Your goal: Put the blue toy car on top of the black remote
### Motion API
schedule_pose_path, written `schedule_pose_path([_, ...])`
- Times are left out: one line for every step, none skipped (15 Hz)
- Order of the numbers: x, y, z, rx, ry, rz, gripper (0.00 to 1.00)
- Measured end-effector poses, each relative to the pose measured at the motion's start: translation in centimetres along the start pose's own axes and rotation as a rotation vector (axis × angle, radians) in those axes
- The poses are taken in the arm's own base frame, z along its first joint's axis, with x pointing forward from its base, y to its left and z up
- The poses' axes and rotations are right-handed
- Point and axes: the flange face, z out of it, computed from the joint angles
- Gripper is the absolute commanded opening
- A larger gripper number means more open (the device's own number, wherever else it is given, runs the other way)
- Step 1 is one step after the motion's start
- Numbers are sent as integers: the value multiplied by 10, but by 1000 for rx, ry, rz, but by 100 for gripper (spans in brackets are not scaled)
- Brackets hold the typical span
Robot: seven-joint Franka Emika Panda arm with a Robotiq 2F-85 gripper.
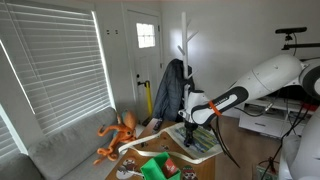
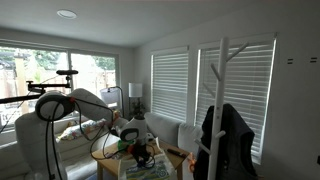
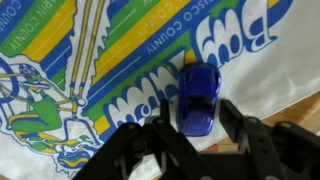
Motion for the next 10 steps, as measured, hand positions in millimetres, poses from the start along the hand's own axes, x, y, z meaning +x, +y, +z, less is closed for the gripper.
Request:
schedule_pose_path([1,1,-1,-6,5,4,19])
schedule_pose_path([1,1,-1,-10,6,7,13])
schedule_pose_path([0,1,-3,-18,4,8,11])
schedule_pose_path([0,2,-5,-29,1,10,11])
schedule_pose_path([0,3,-7,-43,-3,11,11])
schedule_pose_path([-1,4,-11,-58,-3,14,11])
schedule_pose_path([-1,6,-17,-67,7,27,11])
schedule_pose_path([-3,9,-25,-73,24,39,36])
schedule_pose_path([-5,12,-33,-77,32,40,36])
schedule_pose_path([-7,14,-37,-78,36,40,36])
